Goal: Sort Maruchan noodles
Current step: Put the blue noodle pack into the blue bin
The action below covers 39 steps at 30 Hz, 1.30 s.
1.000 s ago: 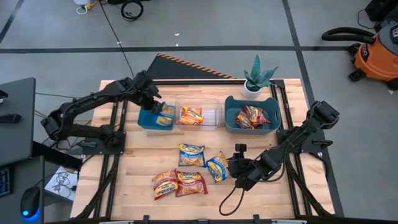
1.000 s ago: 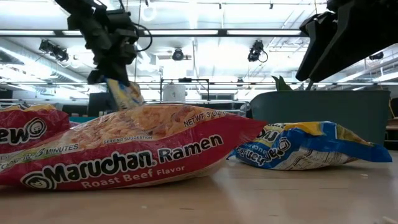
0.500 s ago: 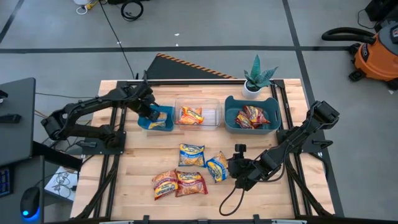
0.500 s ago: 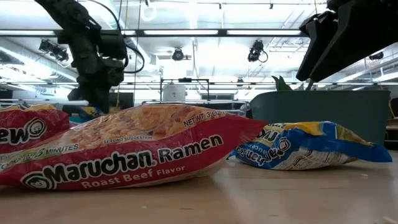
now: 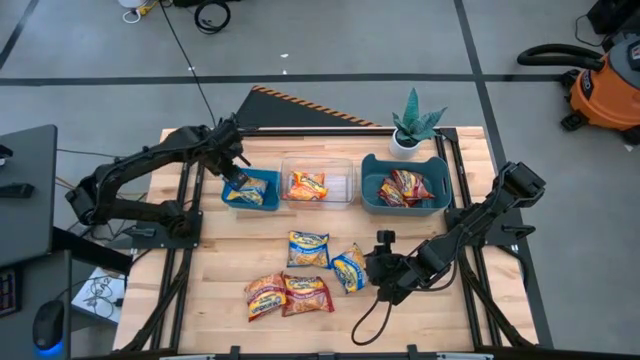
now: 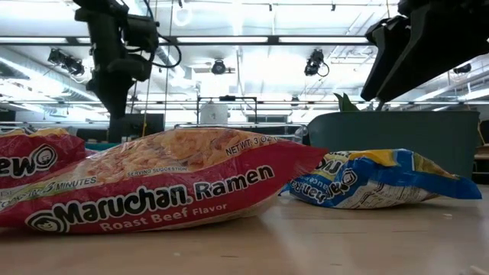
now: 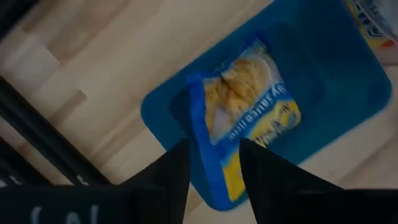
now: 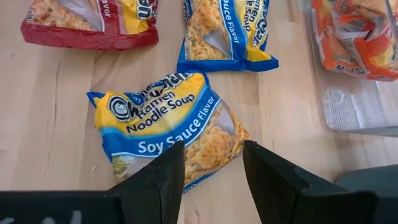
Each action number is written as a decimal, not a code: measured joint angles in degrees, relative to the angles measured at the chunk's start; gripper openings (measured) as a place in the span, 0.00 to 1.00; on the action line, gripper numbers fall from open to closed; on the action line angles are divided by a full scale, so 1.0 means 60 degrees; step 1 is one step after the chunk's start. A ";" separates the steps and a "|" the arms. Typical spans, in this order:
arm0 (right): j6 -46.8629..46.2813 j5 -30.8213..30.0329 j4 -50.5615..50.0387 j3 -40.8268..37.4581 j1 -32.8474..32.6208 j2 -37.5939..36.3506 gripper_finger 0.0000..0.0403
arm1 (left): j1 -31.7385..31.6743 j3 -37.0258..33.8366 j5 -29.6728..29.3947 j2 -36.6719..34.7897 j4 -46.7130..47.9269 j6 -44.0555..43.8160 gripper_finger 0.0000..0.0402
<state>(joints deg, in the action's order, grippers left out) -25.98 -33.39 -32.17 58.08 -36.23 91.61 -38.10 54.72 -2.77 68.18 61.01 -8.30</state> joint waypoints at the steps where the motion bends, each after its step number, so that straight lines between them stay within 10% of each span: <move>1: 0.0005 0.0000 -0.0001 0.0001 0.0008 0.0000 0.42 | 0.0113 0.0003 0.0071 0.0004 0.0149 -0.0052 0.35; 18: 0.0380 -0.0011 0.0480 0.0001 0.0008 0.0000 0.42 | 0.1202 -0.2669 0.0325 0.0015 -0.2827 -0.0248 0.35; 39: 0.1488 0.0073 0.0566 0.0000 0.0390 0.0004 0.42 | 0.2015 -0.2030 -0.0690 0.1743 -0.2252 -0.0493 0.35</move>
<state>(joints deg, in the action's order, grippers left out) -17.05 -32.95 -28.77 58.08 -33.89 91.64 -26.01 42.54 -6.91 78.64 47.50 -11.26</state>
